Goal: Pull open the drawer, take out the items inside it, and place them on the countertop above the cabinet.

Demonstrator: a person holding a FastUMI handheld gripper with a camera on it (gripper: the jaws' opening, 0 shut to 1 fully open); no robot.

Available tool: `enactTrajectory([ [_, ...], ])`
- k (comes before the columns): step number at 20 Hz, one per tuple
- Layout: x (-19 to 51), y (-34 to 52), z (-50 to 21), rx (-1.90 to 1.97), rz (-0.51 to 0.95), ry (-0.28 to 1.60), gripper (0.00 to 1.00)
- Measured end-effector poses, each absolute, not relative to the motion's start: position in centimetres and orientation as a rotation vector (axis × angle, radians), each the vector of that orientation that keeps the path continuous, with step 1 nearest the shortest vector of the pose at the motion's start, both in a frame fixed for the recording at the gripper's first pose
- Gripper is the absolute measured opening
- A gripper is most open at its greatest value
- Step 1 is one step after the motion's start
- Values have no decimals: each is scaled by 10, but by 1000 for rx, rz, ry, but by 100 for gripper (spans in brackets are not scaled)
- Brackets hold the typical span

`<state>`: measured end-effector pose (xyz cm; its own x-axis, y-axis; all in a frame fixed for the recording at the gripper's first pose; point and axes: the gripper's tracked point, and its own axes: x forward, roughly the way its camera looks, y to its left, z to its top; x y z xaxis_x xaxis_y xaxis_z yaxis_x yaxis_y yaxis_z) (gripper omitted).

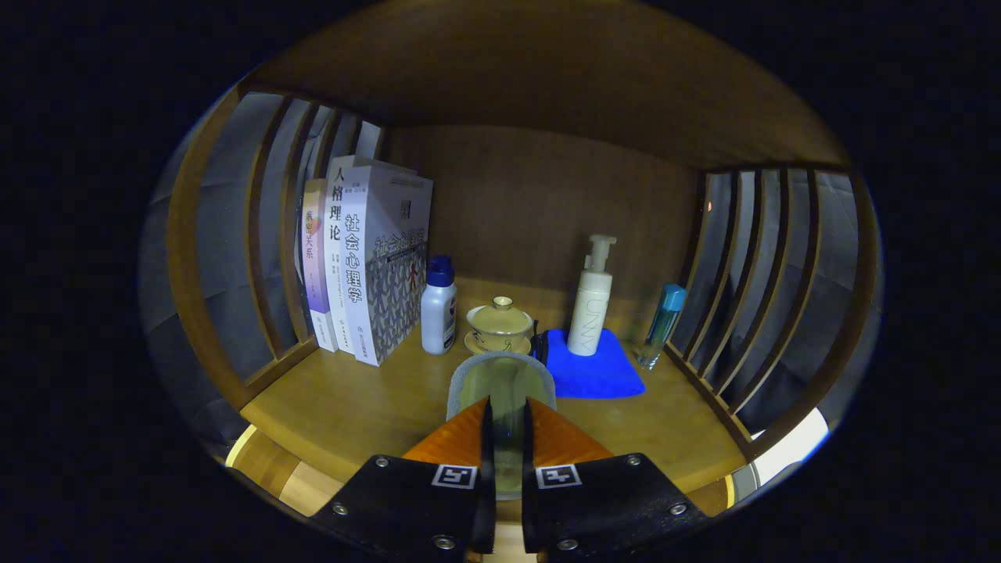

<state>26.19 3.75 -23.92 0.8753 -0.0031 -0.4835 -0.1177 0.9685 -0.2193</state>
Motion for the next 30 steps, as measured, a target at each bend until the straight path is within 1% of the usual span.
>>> enactTrajectory([
  [6, 275, 33, -246, -238, 75, 472, 16],
  [11, 277, 27, -253, -199, 71, 478, 24],
  [13, 278, 29, -250, -178, 80, 456, 48],
  [17, 266, 34, -217, -98, 87, 343, 95],
  [18, 260, 35, -205, -68, 91, 318, 97],
  [22, 220, 28, -156, -19, 80, 211, 97],
  [25, 176, 28, -123, -24, 79, 156, 95],
  [30, 90, 42, -99, -53, 115, 110, 95],
])
